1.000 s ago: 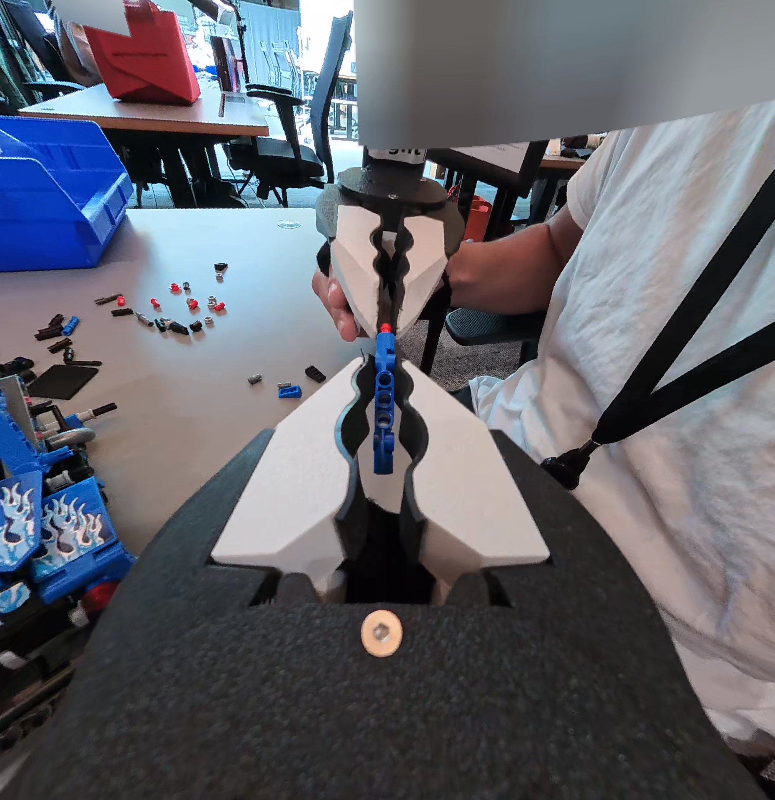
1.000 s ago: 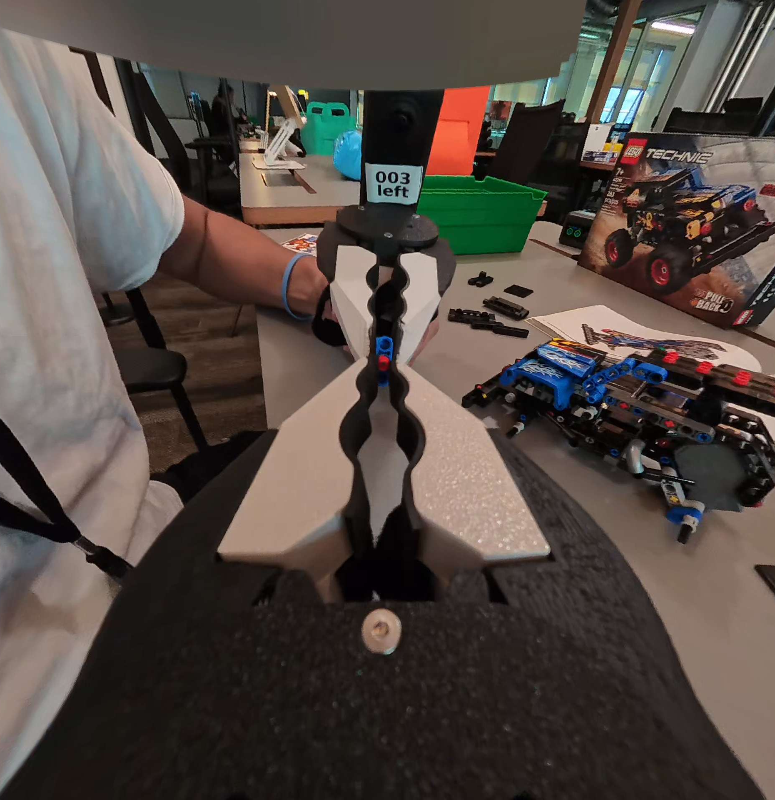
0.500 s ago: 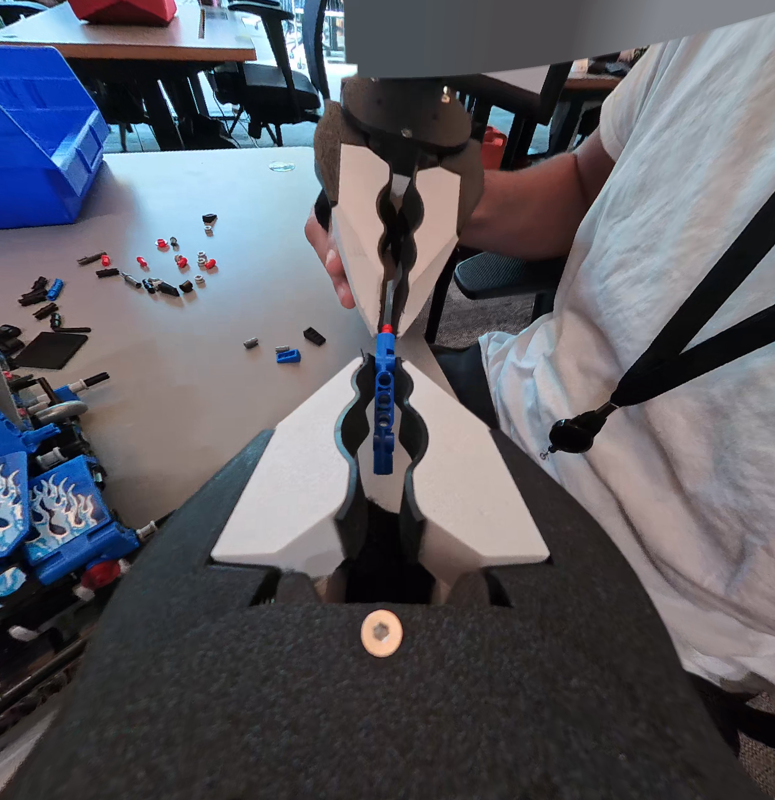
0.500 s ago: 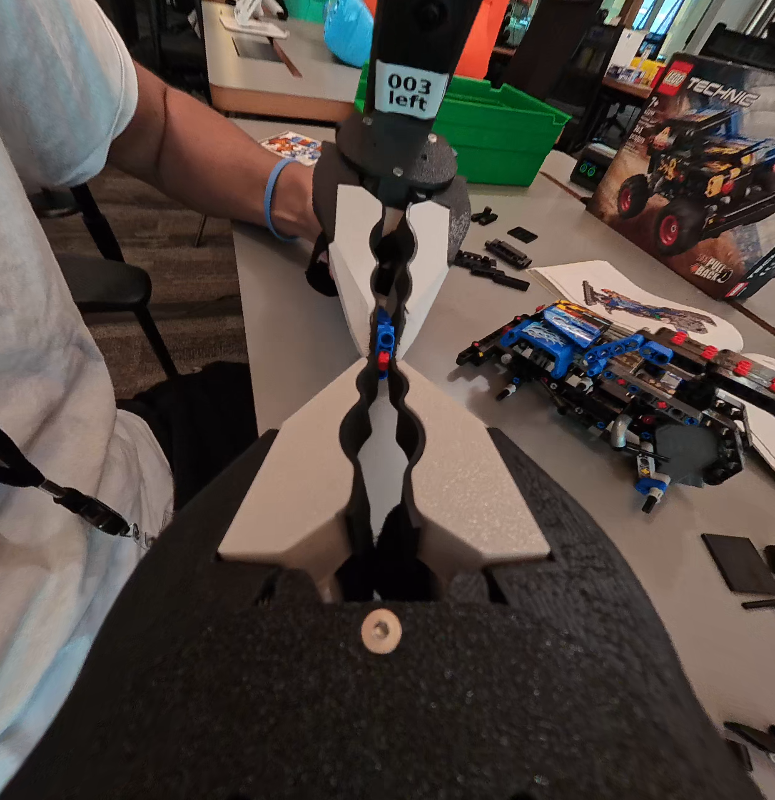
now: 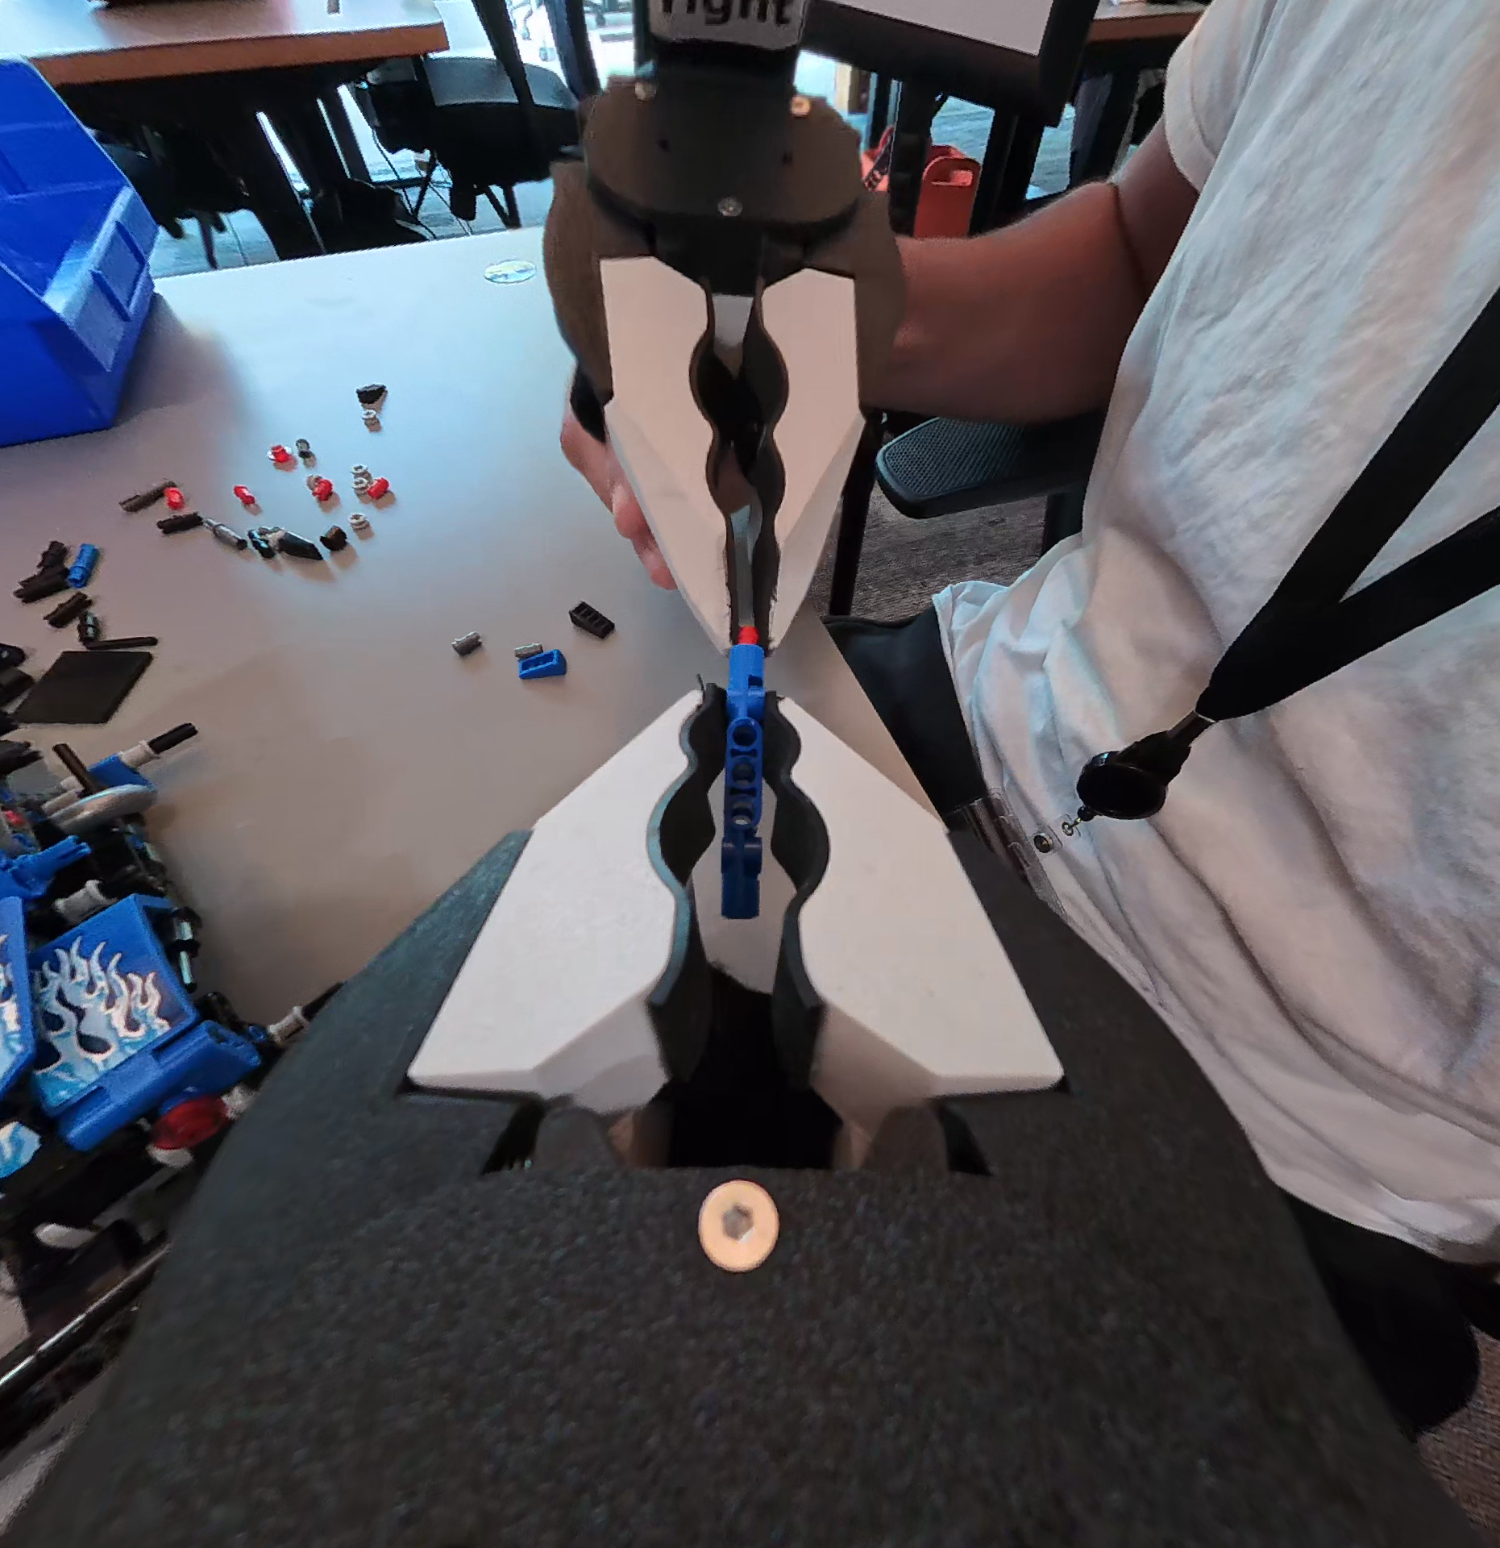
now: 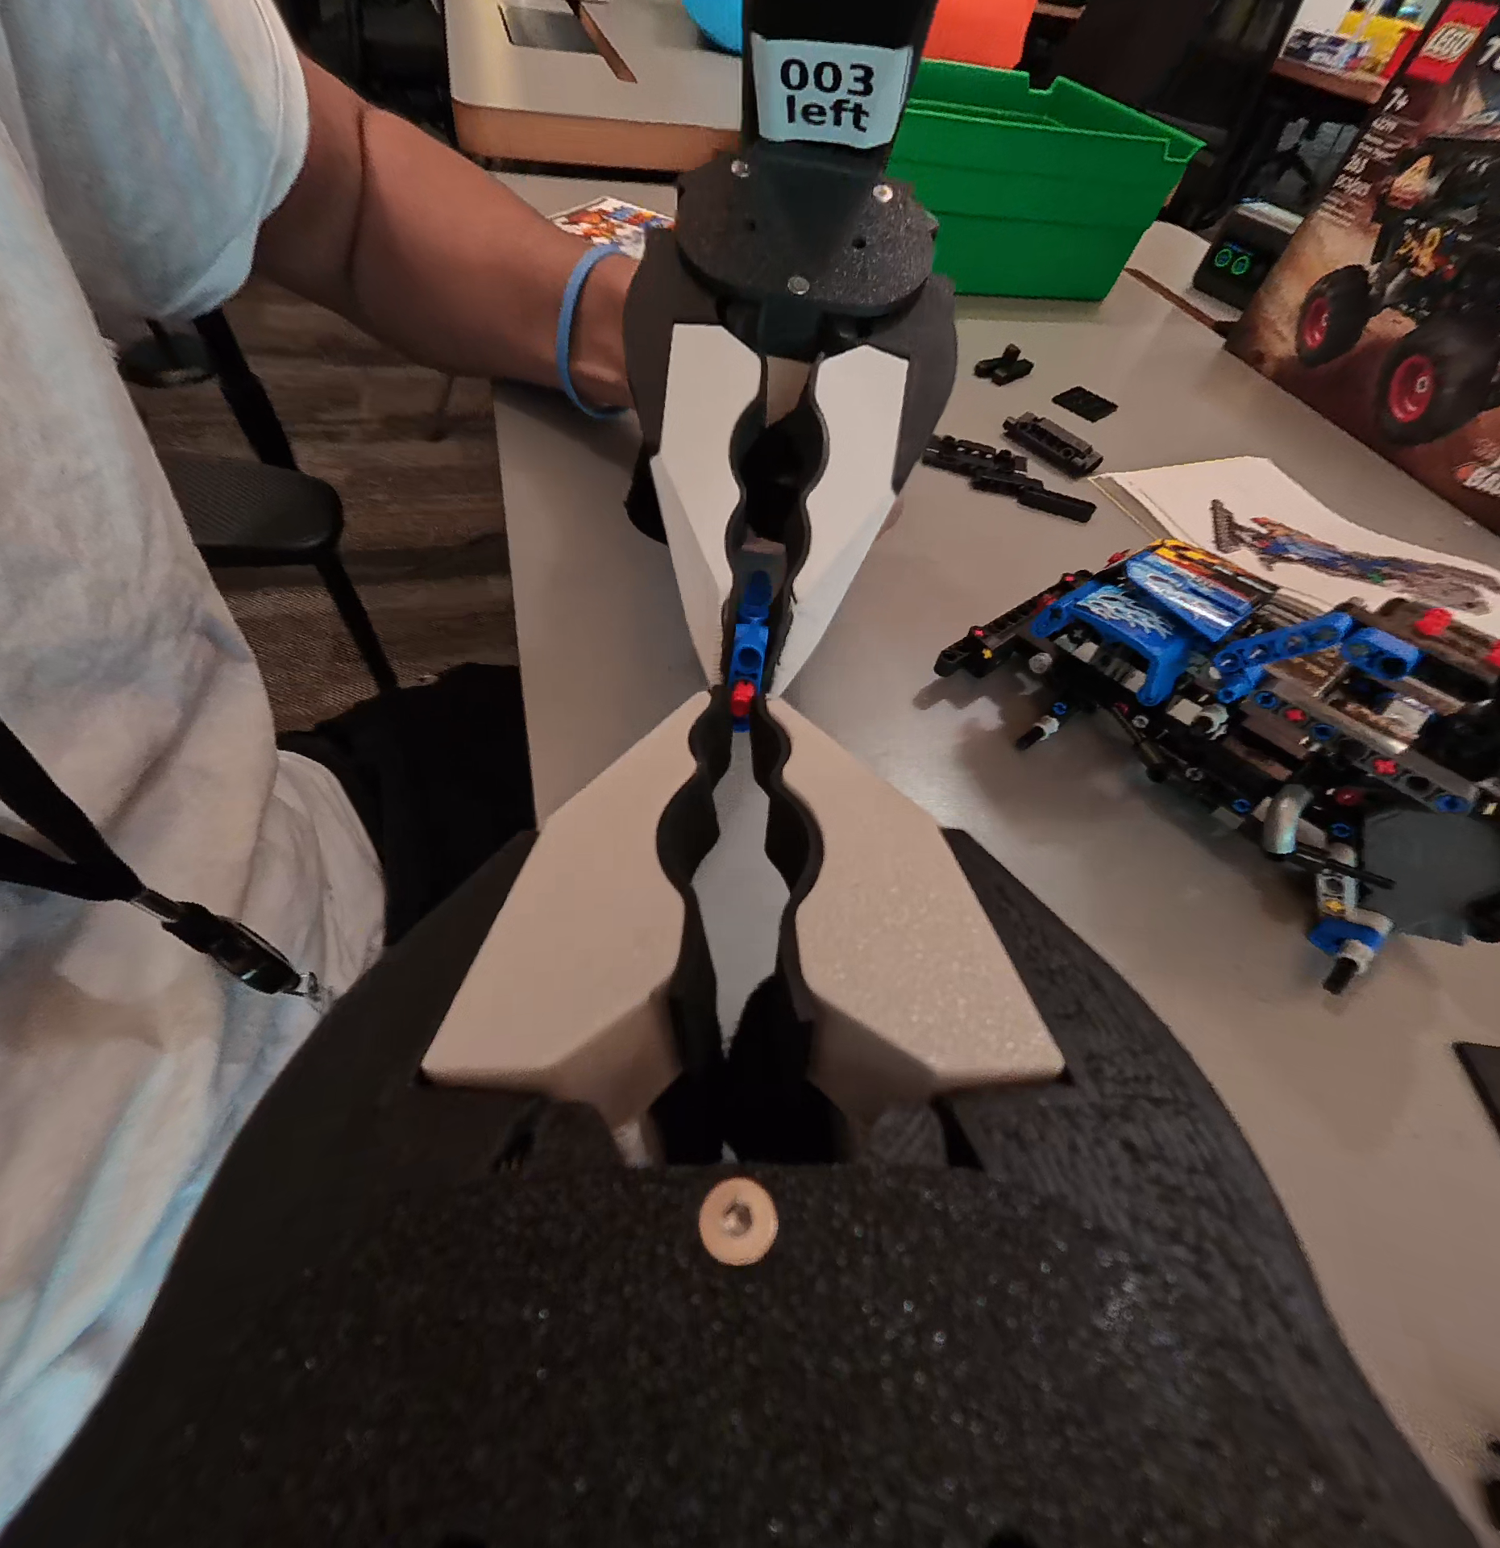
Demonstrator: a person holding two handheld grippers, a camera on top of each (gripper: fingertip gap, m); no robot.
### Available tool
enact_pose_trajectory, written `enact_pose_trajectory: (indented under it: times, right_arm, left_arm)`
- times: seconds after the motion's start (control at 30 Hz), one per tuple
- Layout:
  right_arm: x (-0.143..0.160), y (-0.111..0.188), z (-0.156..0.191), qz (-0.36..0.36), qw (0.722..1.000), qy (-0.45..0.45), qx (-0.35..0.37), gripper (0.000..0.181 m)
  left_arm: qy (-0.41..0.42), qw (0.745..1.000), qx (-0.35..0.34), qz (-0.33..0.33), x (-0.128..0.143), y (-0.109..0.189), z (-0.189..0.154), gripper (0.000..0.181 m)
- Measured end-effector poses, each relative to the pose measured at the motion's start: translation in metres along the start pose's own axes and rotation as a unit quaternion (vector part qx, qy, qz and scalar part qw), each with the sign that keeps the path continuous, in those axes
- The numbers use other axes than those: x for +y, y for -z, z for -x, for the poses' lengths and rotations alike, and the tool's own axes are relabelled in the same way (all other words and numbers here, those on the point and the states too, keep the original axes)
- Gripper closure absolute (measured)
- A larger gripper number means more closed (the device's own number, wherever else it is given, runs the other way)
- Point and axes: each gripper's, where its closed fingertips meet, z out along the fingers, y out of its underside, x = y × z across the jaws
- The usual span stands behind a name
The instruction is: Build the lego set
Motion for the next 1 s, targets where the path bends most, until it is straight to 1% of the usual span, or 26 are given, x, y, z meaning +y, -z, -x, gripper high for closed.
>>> enact_pose_trajectory:
  times: [0.07, 0.17, 0.27, 0.37, 0.43, 0.53, 0.67, 1.0]
  right_arm:
    - [0.0, 0.001, 0.001, -0.014, 1.0, -0.019, -0.014, 0.178]
    - [0.003, -0.001, 0.003, -0.008, 1.0, -0.019, -0.02, 0.178]
    - [0.001, -0.001, 0.001, -0.015, 1.0, -0.014, -0.012, 0.178]
    - [0.005, -0.004, 0.0, 0.005, 1.0, 0.019, 0.012, 0.177]
    - [0.001, -0.003, -0.004, -0.004, 0.999, 0.024, 0.027, 0.177]
    - [0.002, -0.004, -0.004, -0.004, 1.0, 0.016, 0.022, 0.177]
    - [-0.001, -0.003, -0.008, -0.013, 0.999, -0.005, 0.03, 0.177]
    - [-0.002, -0.001, -0.007, -0.01, 0.999, -0.001, 0.031, 0.177]
  left_arm:
    - [-0.007, 1.0, 0.0, 0.003, -0.001, -0.001, -0.001, 0.175]
    - [-0.021, 1.0, -0.004, 0.016, 0.003, -0.002, -0.002, 0.175]
    - [-0.006, 1.0, -0.003, 0.008, 0.001, -0.001, 0.0, 0.175]
    - [0.009, 1.0, -0.003, 0.012, 0.004, -0.002, 0.002, 0.175]
    - [0.019, 1.0, -0.004, 0.002, 0.0, 0.0, 0.004, 0.175]
    - [0.013, 1.0, -0.009, 0.007, 0.001, 0.0, 0.004, 0.174]
    - [0.023, 1.0, -0.013, -0.004, -0.001, 0.001, 0.008, 0.175]
    - [0.016, 1.0, -0.011, -0.004, -0.001, 0.001, 0.007, 0.175]
